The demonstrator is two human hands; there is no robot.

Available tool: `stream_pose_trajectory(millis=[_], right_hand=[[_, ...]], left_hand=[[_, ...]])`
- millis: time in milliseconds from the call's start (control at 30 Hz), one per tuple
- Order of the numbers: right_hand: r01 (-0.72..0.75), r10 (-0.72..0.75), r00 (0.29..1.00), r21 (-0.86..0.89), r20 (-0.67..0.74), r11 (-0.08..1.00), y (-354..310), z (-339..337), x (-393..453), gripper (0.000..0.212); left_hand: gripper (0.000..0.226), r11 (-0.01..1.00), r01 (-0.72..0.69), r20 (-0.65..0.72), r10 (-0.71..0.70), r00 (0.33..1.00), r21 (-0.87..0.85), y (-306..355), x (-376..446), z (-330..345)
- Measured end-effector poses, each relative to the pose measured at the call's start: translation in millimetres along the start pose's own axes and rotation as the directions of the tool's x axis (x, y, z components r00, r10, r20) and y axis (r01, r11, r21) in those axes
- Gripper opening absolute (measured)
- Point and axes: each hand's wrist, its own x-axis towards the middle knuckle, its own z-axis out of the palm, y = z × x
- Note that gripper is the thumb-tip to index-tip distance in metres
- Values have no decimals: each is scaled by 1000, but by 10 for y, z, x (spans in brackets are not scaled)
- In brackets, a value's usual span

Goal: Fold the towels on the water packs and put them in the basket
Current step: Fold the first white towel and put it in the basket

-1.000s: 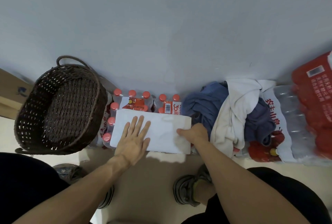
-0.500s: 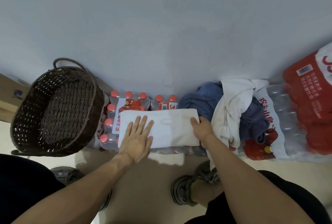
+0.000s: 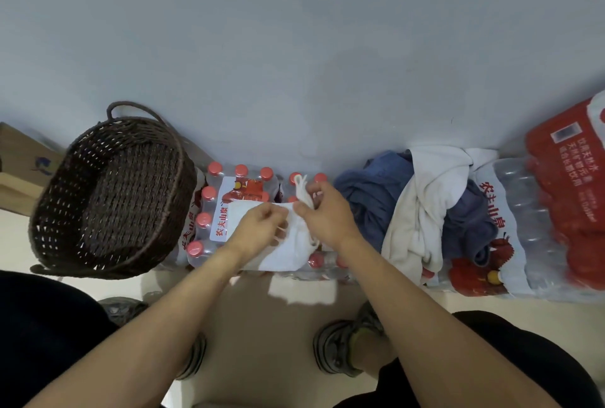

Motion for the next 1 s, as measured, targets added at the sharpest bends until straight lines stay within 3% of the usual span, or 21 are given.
stream_pose_trajectory(millis=[33,100,200,267,333,433,567,767,867,1000], right_hand=[[28,-28,998,2,52,1000,-65,97,-27,25],[62,-70,976,45,207,997,-150,278,-89,32],[14,-38,901,59,433,998,-176,490,-172,43],[-19,-20,895,85,446,996,-148,580,-191,38],[-22,-8,951,92,309,996,-86,612,-173,36],[62,-46,994,-163,104,985,54,556,-112,39],[55,-6,991,-362,135,931,229,545,-87,51],[32,75,967,-408,242,912,413,648,-87,72],[29,91,957,-403,274,915,436,687,-80,75],[50,89,954,-445,287,894,428,725,-66,79]], left_hand=[[33,977,125,93,-110,990,-173,62,20,-59],[44,895,220,228,-138,964,-389,99,33,-195],[46,869,211,201,-132,971,-447,-4,35,-313],[46,886,207,117,-174,978,-414,-110,56,-360],[41,889,230,66,-222,973,-396,-219,81,-392],[34,928,246,-25,-263,964,-278,-326,102,-424],[33,946,260,-68,-278,958,-195,-390,111,-401],[34,969,225,-152,-208,966,104,-417,143,-395],[32,908,206,-253,-117,960,364,-432,169,-397],[44,743,272,-349,-56,936,612,-510,149,-488]])
